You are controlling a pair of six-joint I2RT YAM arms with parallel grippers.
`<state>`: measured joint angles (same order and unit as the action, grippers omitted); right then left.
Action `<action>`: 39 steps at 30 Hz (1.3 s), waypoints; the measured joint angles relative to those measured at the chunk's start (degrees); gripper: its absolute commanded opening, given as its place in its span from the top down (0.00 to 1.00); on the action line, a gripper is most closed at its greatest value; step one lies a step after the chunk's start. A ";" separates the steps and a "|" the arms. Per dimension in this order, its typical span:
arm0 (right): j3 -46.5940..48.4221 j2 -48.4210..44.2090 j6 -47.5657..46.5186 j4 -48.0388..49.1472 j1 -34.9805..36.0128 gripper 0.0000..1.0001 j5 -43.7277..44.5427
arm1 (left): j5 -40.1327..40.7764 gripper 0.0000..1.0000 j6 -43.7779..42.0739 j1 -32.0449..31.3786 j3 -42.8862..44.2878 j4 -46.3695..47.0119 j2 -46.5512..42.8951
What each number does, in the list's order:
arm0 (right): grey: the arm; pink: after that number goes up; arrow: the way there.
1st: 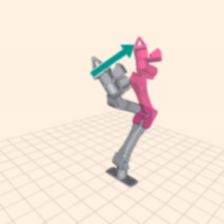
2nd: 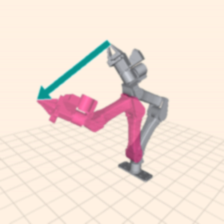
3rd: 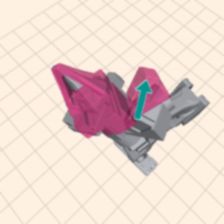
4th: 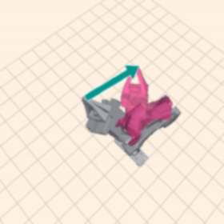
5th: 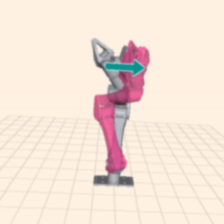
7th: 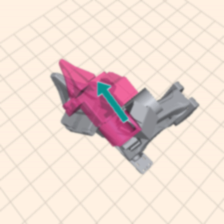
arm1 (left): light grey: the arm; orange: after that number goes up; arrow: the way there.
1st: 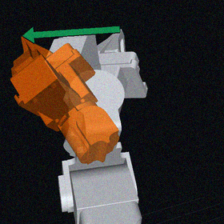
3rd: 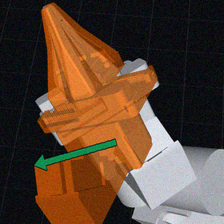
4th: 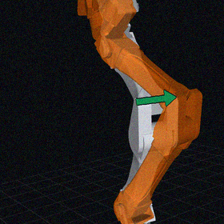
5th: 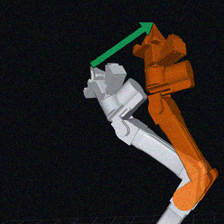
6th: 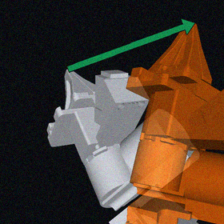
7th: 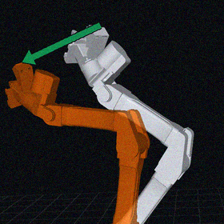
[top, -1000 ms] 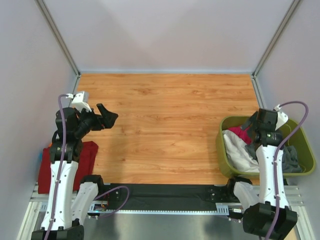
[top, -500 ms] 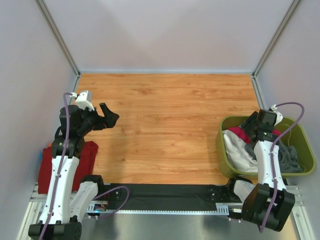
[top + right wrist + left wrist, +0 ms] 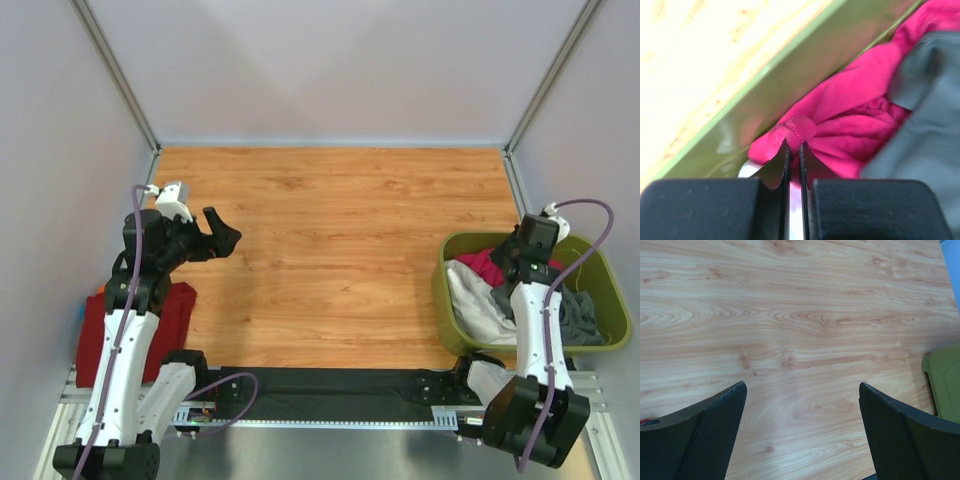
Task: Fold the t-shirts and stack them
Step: Grab the tshirt from the pile, then move the tshirt to the center of the board
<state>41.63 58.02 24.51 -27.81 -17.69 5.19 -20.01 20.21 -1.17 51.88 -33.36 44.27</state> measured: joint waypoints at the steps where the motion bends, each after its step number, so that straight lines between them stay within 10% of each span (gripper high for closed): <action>1: 1.25 -1.03 -0.22 -1.33 0.07 1.00 0.24 | 0.02 0.01 -0.02 0.00 0.04 -0.04 0.04; 11: 35.85 -6.25 -4.57 -11.87 1.11 1.00 -1.49 | -0.70 0.01 -0.61 -0.20 0.04 -0.02 -0.15; 22: 70.82 9.88 -9.16 -13.84 13.51 1.00 -17.03 | -2.99 0.01 -1.09 -0.26 0.04 1.90 0.22; 39: 58.99 21.84 -12.59 -8.87 55.28 1.00 -15.50 | -4.42 0.01 -1.25 -0.26 0.04 3.13 -1.55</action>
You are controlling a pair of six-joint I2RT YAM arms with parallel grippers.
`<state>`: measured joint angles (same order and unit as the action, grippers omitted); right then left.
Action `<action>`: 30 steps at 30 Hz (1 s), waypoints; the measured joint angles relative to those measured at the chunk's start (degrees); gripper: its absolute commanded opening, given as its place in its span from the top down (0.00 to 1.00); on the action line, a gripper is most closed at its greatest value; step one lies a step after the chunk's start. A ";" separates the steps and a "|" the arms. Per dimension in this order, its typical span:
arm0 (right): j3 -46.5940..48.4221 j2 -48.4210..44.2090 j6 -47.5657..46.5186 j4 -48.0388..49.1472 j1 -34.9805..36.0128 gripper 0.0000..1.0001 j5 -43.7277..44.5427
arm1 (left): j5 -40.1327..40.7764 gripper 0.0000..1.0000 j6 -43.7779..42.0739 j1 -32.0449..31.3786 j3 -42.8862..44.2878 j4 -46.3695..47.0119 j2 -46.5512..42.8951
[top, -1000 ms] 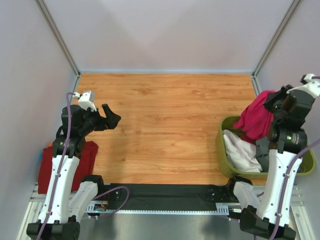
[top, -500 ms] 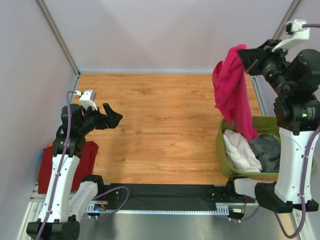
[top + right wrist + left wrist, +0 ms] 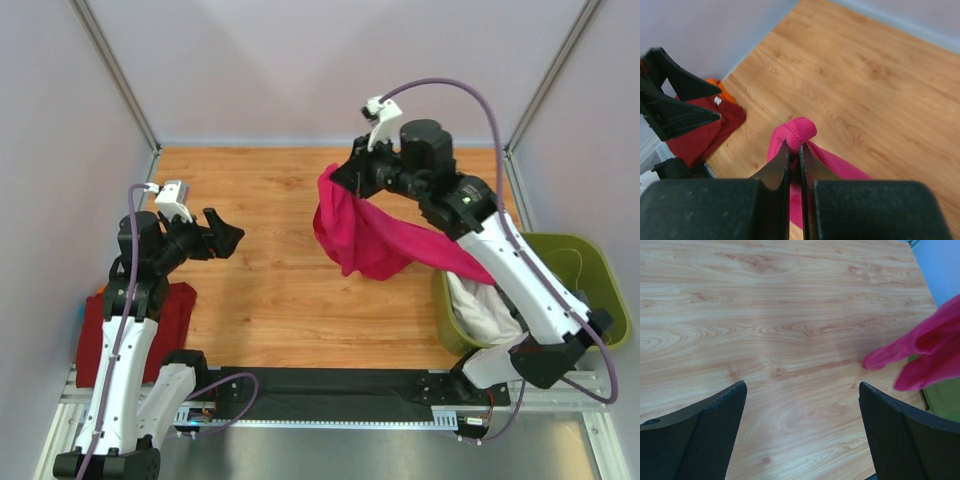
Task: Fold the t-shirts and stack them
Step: Move the tshirt to the center of the board
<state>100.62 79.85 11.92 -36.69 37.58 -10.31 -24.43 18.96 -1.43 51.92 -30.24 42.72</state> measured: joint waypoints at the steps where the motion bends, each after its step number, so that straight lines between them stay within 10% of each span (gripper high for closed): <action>1: -1.18 1.22 0.44 0.48 0.94 1.00 -0.20 | 0.09 0.01 0.00 0.00 0.00 0.00 -0.28; 10: 4.90 12.72 1.60 0.02 6.25 1.00 -3.37 | -2.23 0.07 3.06 -2.78 -1.46 4.28 -0.04; 26: 9.86 4.87 -0.81 -11.37 5.46 1.00 -0.57 | 4.26 0.10 4.90 -26.84 -4.22 24.28 18.84; 30: 9.55 3.56 -0.83 -12.98 5.07 1.00 -0.70 | 5.53 0.25 2.05 -32.50 -2.67 28.68 24.37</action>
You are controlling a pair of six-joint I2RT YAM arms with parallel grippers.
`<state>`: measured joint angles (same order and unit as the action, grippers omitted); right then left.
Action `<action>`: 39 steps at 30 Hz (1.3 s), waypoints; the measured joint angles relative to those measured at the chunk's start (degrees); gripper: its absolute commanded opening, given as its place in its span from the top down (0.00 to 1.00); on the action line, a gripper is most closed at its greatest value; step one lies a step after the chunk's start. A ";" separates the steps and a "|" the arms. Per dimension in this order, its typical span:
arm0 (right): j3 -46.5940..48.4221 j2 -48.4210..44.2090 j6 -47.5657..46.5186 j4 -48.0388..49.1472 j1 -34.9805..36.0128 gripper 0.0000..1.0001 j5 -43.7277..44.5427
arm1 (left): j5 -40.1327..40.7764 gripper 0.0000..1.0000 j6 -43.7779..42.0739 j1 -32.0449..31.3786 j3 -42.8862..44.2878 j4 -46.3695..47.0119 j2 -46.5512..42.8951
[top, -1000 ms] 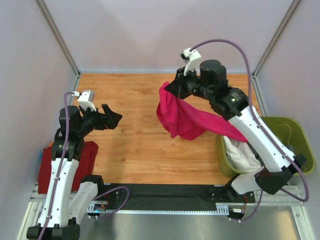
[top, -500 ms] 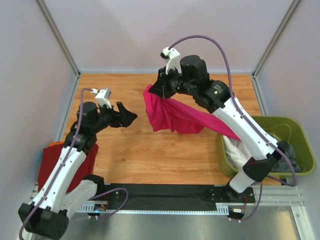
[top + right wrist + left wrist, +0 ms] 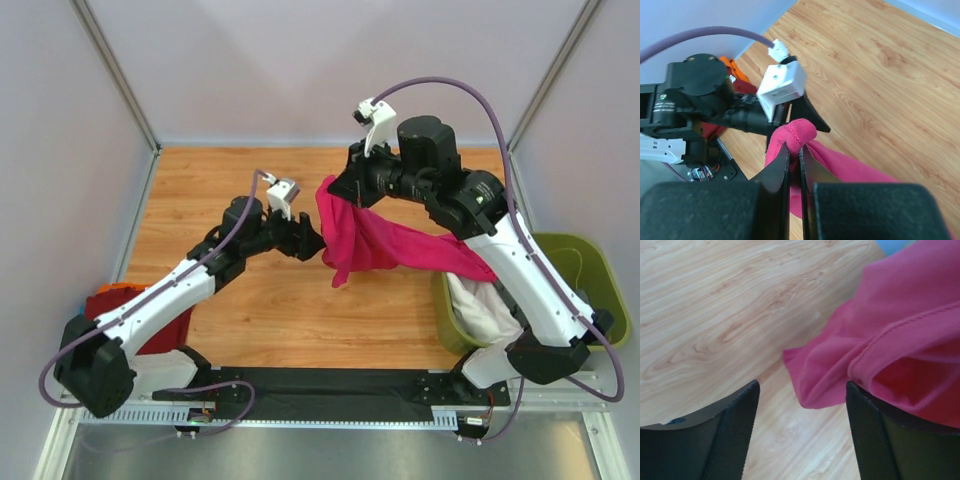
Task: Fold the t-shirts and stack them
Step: Move the tshirt to the center of the board
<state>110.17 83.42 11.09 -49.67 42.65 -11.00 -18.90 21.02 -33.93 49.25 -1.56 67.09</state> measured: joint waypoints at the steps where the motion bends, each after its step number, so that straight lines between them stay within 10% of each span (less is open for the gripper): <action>1: -0.22 -0.22 -0.04 -0.39 0.00 1.00 0.00 | 0.15 0.30 -0.52 -0.50 0.59 0.70 1.81; 6: -2.21 -1.25 -0.68 -1.53 -0.24 1.00 0.63 | -0.09 0.41 -2.16 -1.09 1.44 4.31 8.35; 9: -3.58 -2.16 -0.85 -2.49 -1.05 1.00 1.51 | -0.66 0.72 -2.40 -2.05 1.40 7.15 9.25; 10: -3.82 -2.43 -0.87 -2.71 -1.49 1.00 1.70 | -1.20 1.00 -2.38 -2.47 1.38 8.59 9.25; 13: -4.07 -3.17 -0.85 -3.45 -2.89 1.00 2.51 | -2.38 1.00 -1.88 -3.80 1.38 12.98 9.25; 15: -4.07 -3.67 -0.85 -3.63 -3.78 1.00 3.10 | -2.69 0.87 -1.75 -4.35 1.38 14.51 9.25; 20: -4.07 -4.59 -0.81 -4.55 -5.64 1.00 4.42 | -0.39 0.02 -2.43 -4.68 0.31 13.81 7.85; 30: -4.44 -4.76 -0.39 -6.75 -7.21 1.00 5.46 | 1.42 0.01 -2.78 -4.61 -6.56 12.11 -3.78; 39: -4.37 -4.68 -0.39 -7.13 -7.23 1.00 4.04 | -1.36 0.05 -3.72 -6.60 -7.91 14.99 6.25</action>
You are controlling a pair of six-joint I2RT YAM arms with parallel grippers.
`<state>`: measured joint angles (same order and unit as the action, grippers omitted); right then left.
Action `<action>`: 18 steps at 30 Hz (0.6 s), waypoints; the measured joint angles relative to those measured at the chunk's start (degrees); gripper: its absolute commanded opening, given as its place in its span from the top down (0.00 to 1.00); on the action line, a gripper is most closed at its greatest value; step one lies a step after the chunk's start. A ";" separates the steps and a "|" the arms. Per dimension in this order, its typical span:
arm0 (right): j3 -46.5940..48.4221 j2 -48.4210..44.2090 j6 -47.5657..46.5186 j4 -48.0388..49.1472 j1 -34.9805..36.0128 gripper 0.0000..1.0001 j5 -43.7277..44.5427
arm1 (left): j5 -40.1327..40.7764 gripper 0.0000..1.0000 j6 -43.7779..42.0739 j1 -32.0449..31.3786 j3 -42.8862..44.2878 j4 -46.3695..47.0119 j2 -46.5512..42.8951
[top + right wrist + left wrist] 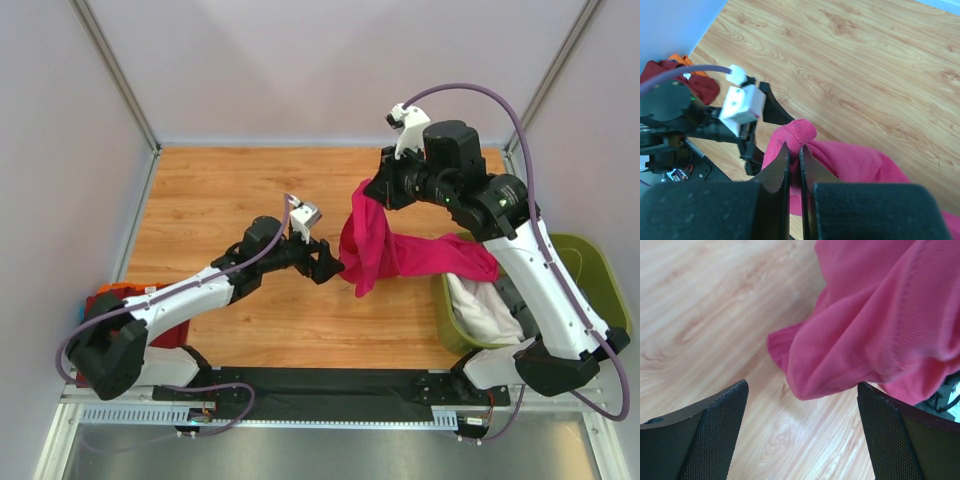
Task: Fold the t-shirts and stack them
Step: Move the tshirt to the center of the board
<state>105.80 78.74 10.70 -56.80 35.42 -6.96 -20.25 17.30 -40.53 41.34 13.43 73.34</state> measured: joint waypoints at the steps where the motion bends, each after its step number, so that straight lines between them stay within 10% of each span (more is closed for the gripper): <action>1: 0.00 0.00 0.00 -0.02 0.00 1.00 -0.13 | -0.22 0.07 -0.26 -0.46 0.44 0.07 1.75; 6: 0.02 0.00 0.00 -0.48 0.00 1.00 -0.37 | -0.68 0.26 -1.64 -3.67 5.40 0.55 8.96; 10: 0.13 0.02 0.00 -0.59 0.00 1.00 0.02 | -0.11 1.00 -1.86 -5.27 9.01 2.62 12.50; 18: 3.43 0.39 -0.04 -1.22 -0.20 1.00 4.35 | 16.37 1.00 -0.37 -5.20 9.01 0.90 6.62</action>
<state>109.23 79.13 10.66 -58.02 35.22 -2.61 -3.88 16.93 -45.74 50.35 14.33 79.96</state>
